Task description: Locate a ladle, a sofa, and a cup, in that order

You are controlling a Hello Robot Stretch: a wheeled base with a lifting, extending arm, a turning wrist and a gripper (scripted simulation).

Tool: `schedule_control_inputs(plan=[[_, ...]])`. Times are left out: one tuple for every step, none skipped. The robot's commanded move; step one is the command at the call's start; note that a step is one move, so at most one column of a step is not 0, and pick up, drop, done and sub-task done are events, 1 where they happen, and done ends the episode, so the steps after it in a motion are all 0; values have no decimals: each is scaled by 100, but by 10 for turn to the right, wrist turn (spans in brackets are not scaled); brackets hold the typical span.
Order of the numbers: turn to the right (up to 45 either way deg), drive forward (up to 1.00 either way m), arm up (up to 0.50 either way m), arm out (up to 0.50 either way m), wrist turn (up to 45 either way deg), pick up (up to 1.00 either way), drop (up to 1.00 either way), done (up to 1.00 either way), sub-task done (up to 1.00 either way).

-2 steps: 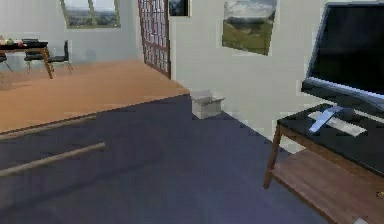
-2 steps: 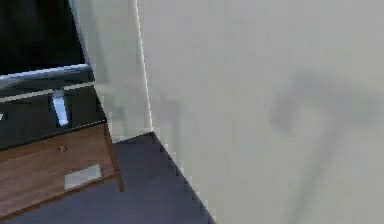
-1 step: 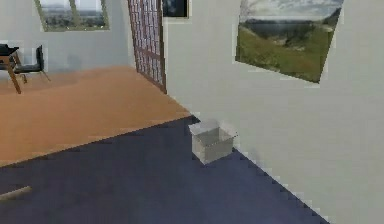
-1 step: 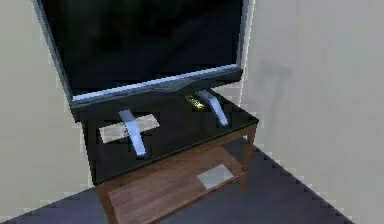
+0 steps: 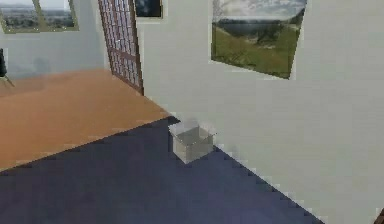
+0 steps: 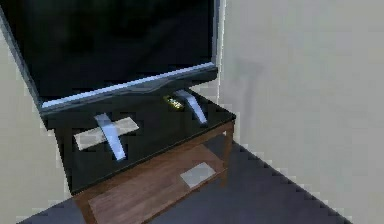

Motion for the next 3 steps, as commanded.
schedule_control_inputs(plan=[[0,65,0,0,0,0,0,0,0],[-450,0,0,0,0,0,0,0,0],[-60,0,0,0,0,0,0,0,0]])
